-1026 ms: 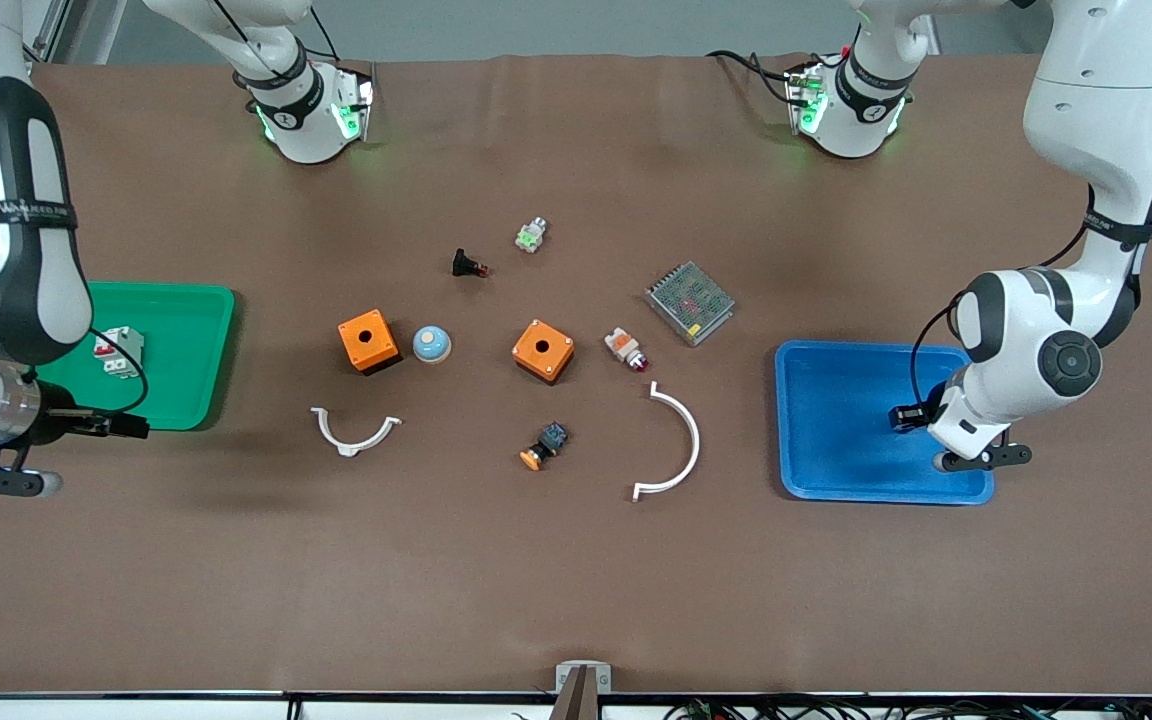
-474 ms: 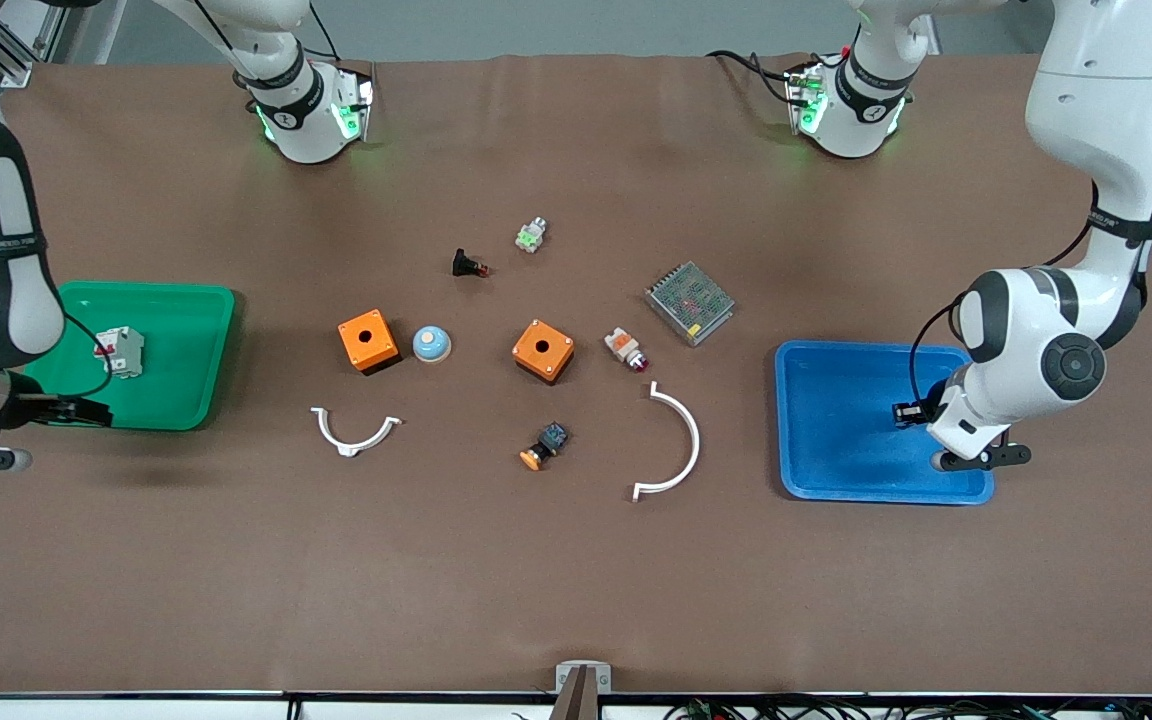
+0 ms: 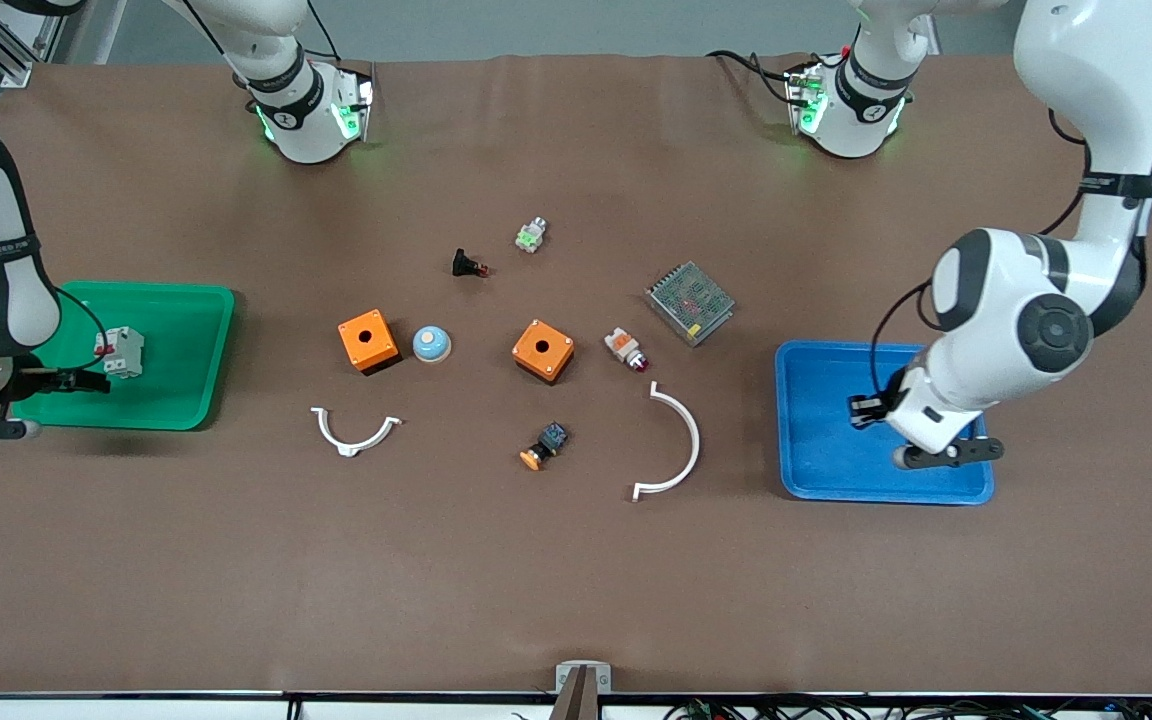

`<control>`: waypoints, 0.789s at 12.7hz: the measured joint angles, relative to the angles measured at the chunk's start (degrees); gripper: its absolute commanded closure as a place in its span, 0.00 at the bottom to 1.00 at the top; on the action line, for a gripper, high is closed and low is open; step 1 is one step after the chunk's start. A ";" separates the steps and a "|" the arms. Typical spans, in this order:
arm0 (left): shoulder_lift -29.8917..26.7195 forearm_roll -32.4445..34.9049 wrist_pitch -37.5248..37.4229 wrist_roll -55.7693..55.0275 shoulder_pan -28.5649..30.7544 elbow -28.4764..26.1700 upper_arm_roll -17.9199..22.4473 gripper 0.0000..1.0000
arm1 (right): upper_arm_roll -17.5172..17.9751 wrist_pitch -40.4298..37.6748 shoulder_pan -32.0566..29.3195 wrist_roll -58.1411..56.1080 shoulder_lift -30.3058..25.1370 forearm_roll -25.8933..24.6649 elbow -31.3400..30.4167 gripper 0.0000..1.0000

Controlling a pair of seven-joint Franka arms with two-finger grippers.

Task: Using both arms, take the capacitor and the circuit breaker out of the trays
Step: 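Carry the black capacitor with the left gripper beside the white arc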

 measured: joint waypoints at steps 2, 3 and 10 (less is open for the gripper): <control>1.13 0.00 -0.03 -8.03 -3.67 1.70 -1.44 1.00 | 0.02 -0.37 -0.44 -1.80 -0.12 -0.04 -2.18 0.00; 2.25 0.00 -0.03 -11.71 -6.06 2.94 -1.50 1.00 | 0.22 -1.18 -0.42 -2.66 -0.41 -0.12 -2.73 0.00; 14.51 0.00 2.85 -28.13 -16.63 12.27 -1.17 1.00 | 1.57 -2.95 -0.51 -8.49 -3.52 -4.51 -4.46 0.00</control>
